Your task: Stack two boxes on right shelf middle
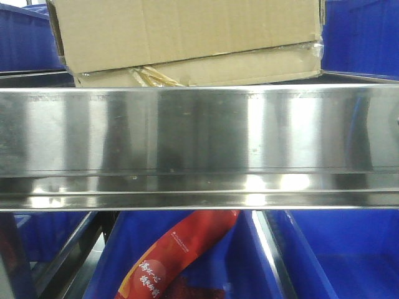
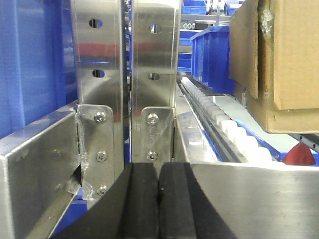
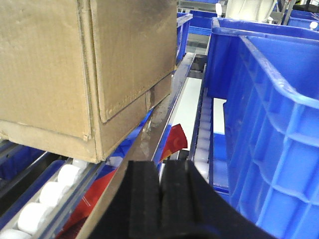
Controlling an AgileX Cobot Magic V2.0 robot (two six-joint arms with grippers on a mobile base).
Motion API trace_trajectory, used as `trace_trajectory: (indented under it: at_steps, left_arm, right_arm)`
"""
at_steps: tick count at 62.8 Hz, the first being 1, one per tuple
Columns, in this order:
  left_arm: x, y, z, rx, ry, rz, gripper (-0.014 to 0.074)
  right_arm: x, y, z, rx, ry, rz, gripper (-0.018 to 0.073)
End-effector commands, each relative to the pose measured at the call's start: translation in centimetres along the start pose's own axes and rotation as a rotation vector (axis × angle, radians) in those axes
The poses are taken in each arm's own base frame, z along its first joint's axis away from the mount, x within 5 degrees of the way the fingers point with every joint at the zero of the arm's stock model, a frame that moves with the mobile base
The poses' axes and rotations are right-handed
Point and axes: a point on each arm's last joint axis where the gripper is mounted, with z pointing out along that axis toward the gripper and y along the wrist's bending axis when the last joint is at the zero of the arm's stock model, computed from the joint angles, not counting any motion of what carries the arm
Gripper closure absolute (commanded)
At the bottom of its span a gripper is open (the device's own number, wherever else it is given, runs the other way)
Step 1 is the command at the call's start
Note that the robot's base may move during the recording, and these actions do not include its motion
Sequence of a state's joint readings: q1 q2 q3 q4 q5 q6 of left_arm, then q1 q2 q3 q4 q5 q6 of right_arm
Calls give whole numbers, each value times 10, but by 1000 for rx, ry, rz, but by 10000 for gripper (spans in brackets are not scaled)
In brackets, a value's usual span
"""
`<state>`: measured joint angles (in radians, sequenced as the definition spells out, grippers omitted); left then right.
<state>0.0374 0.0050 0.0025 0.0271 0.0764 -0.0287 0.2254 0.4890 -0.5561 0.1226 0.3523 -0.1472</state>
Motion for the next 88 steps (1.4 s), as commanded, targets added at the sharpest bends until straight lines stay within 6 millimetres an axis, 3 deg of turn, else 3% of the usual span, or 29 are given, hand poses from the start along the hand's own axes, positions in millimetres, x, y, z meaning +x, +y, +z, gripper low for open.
trace_trajectory:
  at_steps: [1, 11, 29, 39, 88]
  left_arm:
    - [-3, 0, -1, -1, -23, -5, 708]
    - [-3, 0, -1, -1, -23, -5, 708]
    - [-3, 0, -1, -1, -23, -5, 708]
    - [-3, 0, -1, -1, -23, -5, 708]
    - [-3, 0, -1, -1, -23, -5, 708]
  right_arm:
    - [-4, -1, -4, 11, -56, 15, 712]
    - [12, -5, -15, 76, -137, -9, 712]
    - [102, -9, -18, 193, -170, 45, 712]
    - [133, -9, -20, 222, -181, 46, 712]
    - [133, -9, -22, 240, -198, 23, 712]
